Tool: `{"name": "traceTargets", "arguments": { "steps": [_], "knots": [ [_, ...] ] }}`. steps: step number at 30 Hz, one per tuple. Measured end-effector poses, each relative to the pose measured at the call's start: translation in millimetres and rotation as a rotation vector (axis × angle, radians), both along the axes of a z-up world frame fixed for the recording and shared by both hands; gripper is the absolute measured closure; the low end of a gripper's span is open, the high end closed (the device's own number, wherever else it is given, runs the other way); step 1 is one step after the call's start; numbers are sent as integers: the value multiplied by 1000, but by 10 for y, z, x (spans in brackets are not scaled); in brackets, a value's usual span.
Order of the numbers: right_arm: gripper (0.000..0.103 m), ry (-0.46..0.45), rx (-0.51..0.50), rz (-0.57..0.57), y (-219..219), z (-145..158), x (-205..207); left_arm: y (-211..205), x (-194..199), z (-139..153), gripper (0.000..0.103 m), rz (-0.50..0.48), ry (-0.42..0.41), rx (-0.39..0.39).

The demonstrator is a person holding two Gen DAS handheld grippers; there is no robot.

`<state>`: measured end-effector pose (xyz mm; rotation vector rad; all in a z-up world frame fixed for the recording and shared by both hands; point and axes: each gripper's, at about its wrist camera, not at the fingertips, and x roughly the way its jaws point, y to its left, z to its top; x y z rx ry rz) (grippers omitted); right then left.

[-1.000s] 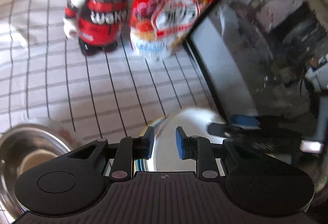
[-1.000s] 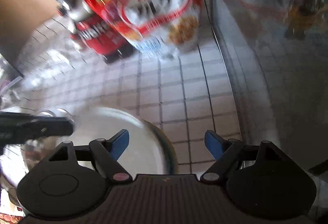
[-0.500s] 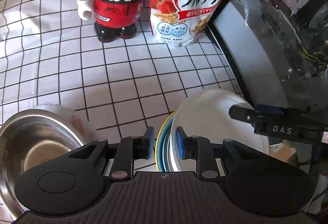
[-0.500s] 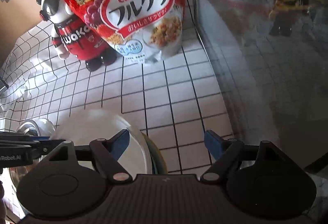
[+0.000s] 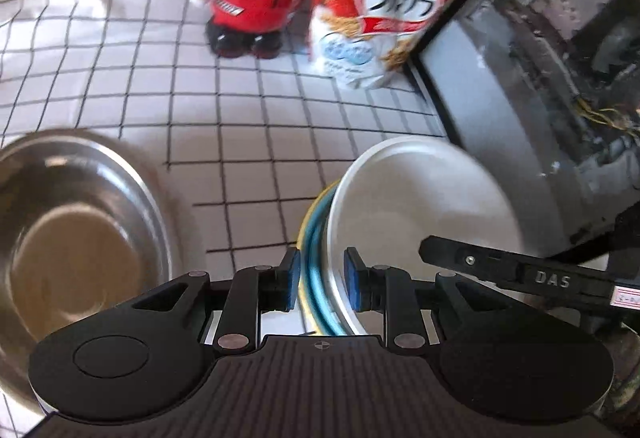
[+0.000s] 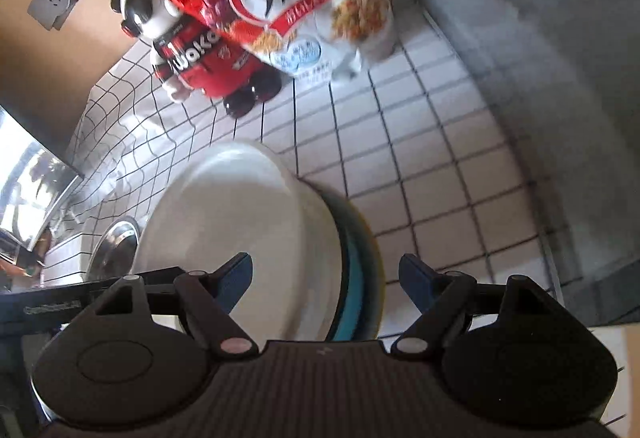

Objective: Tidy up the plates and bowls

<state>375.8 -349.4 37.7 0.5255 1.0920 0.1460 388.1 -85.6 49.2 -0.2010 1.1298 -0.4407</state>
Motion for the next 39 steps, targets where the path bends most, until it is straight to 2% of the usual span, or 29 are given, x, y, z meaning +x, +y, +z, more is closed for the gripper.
{"name": "traceTargets", "arguments": {
  "steps": [3,7,15,20,22,27,31,33,36,39],
  "knots": [
    [21,41,32,-13,8,-132,38,0,-7,-86,68,24,24,5],
    [21,66,106,-15,11,-235,38,-47,-20,-188,65,33,45,15],
    [19,63,104,-1,5,-249,35,-83,-47,-349,62,59,94,3],
    [19,68,113,3,0,-272,-5,-73,-60,-368,62,83,86,-26],
    [19,64,155,11,22,-289,-36,-96,-64,-372,70,58,91,-44],
    [17,21,159,-17,122,-254,-120,-140,-71,-362,66,-1,88,-23],
    [17,29,199,-83,99,-285,-197,-126,-54,-350,64,-60,92,-25],
    [17,39,204,-115,135,-279,-272,-117,-87,-339,58,-90,109,-17],
    [17,45,194,-104,215,-271,-401,-75,-201,-335,56,-138,105,0],
    [17,62,208,-118,245,-265,-577,27,-331,-342,56,-156,128,-31]
  ]
}}
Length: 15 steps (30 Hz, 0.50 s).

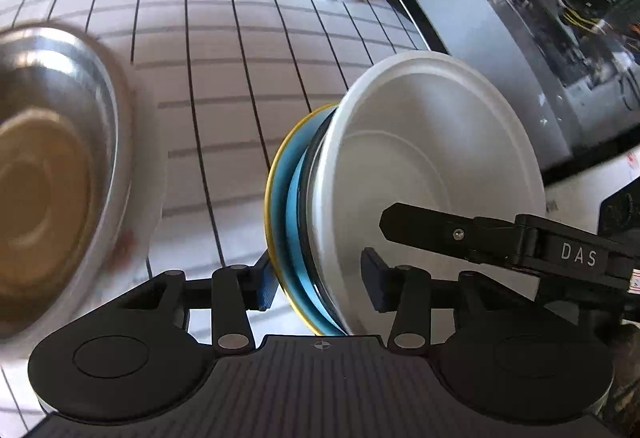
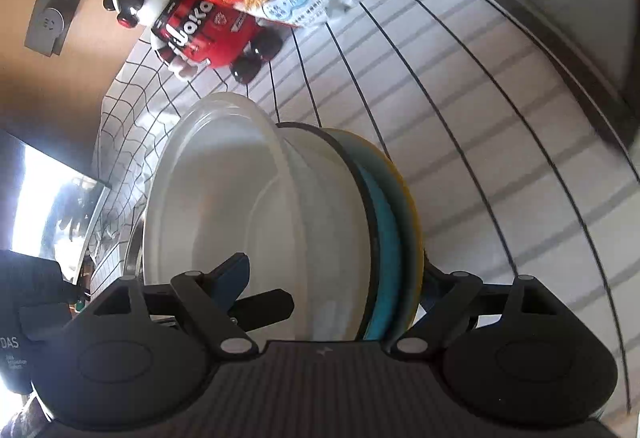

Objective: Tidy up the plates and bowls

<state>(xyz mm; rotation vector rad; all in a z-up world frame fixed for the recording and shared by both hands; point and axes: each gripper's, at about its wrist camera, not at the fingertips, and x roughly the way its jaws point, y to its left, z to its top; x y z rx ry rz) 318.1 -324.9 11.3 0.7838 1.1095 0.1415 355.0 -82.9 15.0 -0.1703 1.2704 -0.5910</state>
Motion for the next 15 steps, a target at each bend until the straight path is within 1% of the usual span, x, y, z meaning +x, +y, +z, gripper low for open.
{"name": "traceTargets", "arguments": {
  "steps": [3,4,5,7,10,11,12,13,15],
  "knots": [
    [18,6,11,-24,8,-1,-143,72,-44,-18,57,8,17,-43],
    [18,17,20,-38,12,-19,-167,86,-30,-35,59,15,24,-53],
    [18,21,23,-59,10,-25,-180,99,-8,-59,60,25,36,-64],
    [17,31,5,-75,13,-22,-184,114,33,-93,58,51,58,-96],
    [15,35,-41,-90,-32,-28,-179,110,45,-114,54,71,60,-113],
    [13,46,-29,-93,-70,-58,-178,101,41,-120,52,79,62,-118],
    [12,59,6,-93,-115,-107,-185,89,30,-115,48,85,57,-121],
    [12,62,59,-89,-159,-164,-190,67,19,-110,47,84,44,-114],
    [5,44,167,-59,-218,-258,-191,29,-6,-104,47,89,19,-100]
  ]
}}
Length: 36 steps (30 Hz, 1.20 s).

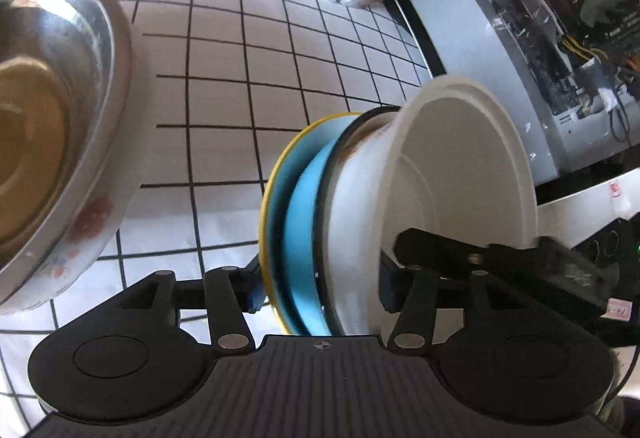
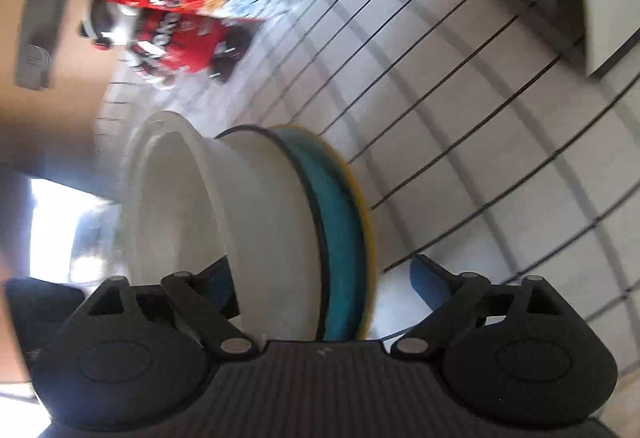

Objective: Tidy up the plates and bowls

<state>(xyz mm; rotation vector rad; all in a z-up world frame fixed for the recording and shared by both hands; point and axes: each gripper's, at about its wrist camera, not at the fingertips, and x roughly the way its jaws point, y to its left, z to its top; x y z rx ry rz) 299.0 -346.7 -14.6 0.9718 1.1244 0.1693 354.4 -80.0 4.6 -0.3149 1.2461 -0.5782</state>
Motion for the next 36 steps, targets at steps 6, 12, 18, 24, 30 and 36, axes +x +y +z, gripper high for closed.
{"name": "traceTargets", "arguments": {
  "steps": [6,12,18,24,30,36],
  "knots": [
    [5,-40,30,41,-7,-33,11,31,-62,-13,46,64,-26,-19],
    [5,-64,86,35,-65,-88,2,75,-106,-32,43,116,-31,-65],
    [5,-61,118,119,-124,-107,118,78,-168,-27,40,140,-36,-64],
    [5,-145,-169,213,92,179,59,-8,-233,144,58,113,-115,99],
    [5,-344,-564,309,396,497,-40,65,-203,209,62,121,-156,125],
    [8,-392,-512,335,251,669,172,60,-182,231,56,102,-168,173]
  ]
}}
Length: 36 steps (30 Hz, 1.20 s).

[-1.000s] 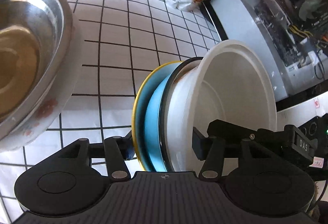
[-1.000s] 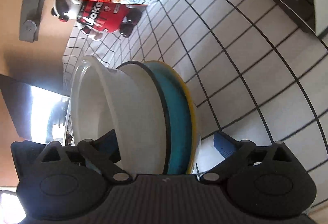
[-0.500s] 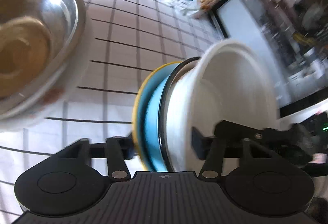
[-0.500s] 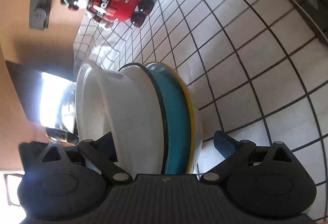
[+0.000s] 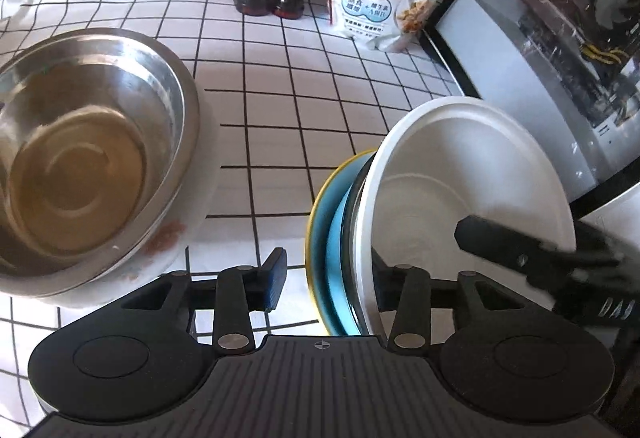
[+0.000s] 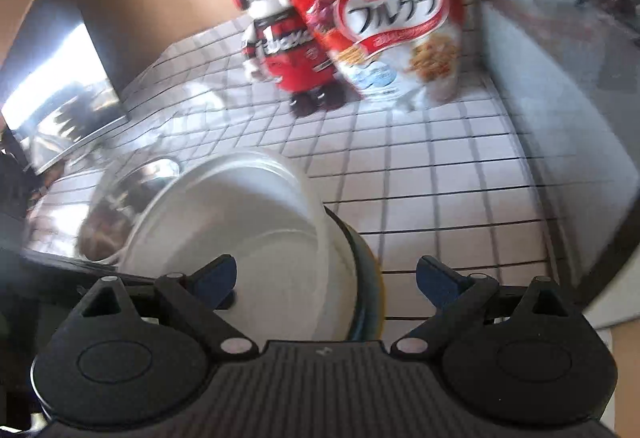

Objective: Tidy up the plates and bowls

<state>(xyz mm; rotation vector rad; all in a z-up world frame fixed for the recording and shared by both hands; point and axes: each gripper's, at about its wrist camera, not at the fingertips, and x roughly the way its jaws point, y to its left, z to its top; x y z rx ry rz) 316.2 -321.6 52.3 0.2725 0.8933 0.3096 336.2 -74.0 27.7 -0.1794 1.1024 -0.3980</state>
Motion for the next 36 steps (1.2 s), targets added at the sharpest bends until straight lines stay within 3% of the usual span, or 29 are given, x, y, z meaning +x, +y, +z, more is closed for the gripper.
{"name": "traceTargets", "arguments": {
  "steps": [2,5,9,17,26,32,36],
  "knots": [
    [12,82,9,15,-30,-21,129,-32,0,9,56,-10,-1,16],
    [19,156,-91,22,7,-77,256,-103,-7,5,56,-41,12,34],
    [20,159,-175,78,135,-93,226,-164,-7,32,60,-72,15,54],
    [20,210,-87,123,152,-124,278,-112,145,-61,56,-47,129,-30],
    [23,257,-18,102,77,-176,307,-179,143,-48,54,-34,133,12],
    [27,256,-52,101,103,-152,318,-179,124,-36,55,-36,138,35],
    [27,238,-148,103,181,-111,310,-224,65,21,60,-57,95,108]
  ]
}}
